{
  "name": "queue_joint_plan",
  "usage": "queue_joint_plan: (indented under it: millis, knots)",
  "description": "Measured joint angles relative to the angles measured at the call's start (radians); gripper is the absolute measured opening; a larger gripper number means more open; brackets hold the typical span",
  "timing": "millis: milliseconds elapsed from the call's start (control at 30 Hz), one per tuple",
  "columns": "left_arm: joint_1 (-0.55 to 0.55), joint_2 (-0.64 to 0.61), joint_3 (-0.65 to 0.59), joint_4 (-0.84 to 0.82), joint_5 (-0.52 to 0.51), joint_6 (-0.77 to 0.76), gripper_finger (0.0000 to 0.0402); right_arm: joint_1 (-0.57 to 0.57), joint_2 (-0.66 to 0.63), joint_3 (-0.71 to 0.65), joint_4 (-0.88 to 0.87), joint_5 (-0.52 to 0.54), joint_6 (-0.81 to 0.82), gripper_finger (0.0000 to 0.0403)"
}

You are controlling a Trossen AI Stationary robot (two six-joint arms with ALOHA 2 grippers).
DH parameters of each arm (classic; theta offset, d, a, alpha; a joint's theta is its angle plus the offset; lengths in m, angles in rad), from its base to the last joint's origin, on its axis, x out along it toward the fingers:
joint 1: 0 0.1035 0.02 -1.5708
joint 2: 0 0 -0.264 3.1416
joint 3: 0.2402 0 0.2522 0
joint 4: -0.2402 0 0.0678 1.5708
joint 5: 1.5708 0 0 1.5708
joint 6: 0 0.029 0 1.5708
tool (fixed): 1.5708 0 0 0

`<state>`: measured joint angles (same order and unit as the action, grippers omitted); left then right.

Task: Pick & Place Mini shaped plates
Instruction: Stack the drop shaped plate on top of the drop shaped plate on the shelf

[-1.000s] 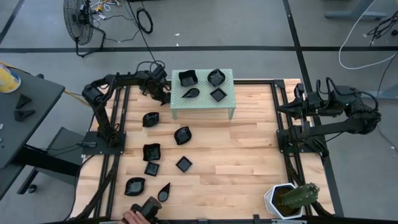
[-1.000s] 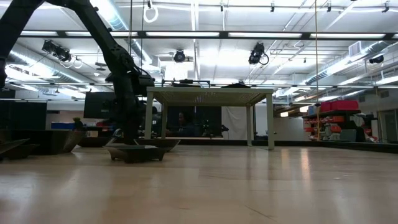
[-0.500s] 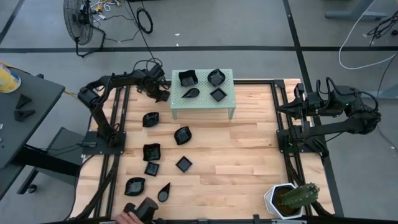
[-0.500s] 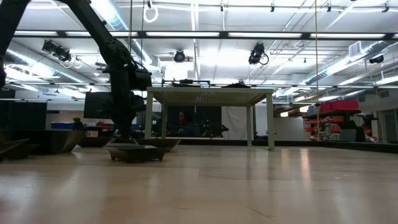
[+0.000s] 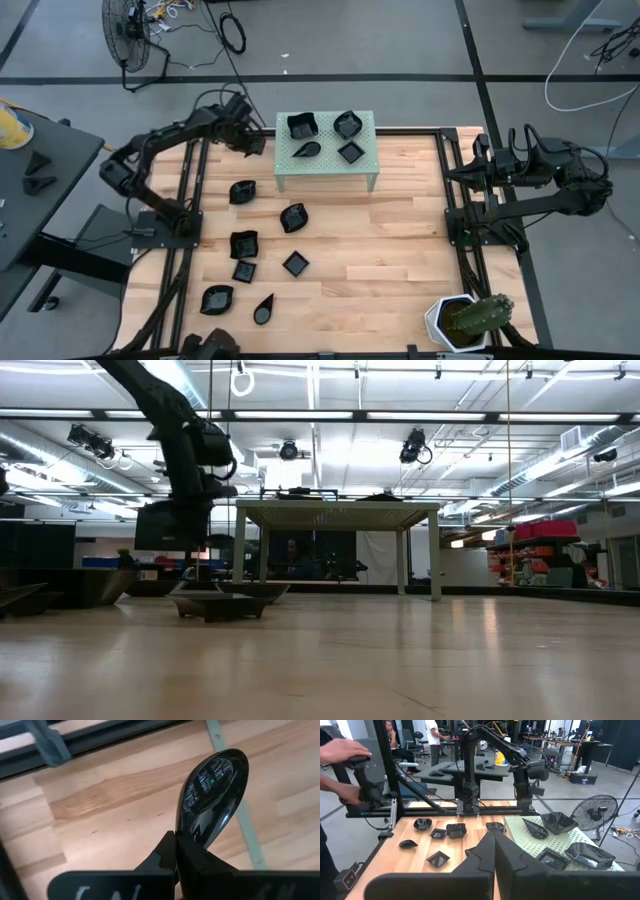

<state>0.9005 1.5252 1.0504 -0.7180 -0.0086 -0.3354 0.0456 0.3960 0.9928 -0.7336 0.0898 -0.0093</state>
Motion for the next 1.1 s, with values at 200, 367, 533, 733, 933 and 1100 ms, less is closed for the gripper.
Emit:
queue_joint_plan:
  millis: [200,367,533,733,933,1100]
  knots:
    - [-0.001,-0.119,0.000,-0.055,0.007,-0.052,0.0003,0.000,0.000,0.000,0.000,0.000,0.000,0.0004]
    - [-0.021,-0.215,0.000,-0.073,0.087,-0.076,0.0002,0.000,0.000,0.000,0.000,0.000,0.000,0.0004]
    - [-0.068,-0.282,0.003,-0.060,0.198,-0.096,0.0005,0.000,0.000,0.000,0.000,0.000,0.000,0.0004]
    - [-0.129,-0.283,0.079,-0.072,0.268,-0.046,0.0003,0.000,0.000,0.000,0.000,0.000,0.000,0.0004]
    - [-0.164,-0.282,0.155,-0.072,0.274,-0.041,0.0004,0.000,0.000,0.000,0.000,0.000,0.000,0.0004]
    - [-0.200,-0.254,0.215,-0.079,0.279,-0.042,0.0004,0.000,0.000,0.000,0.000,0.000,0.000,0.0004]
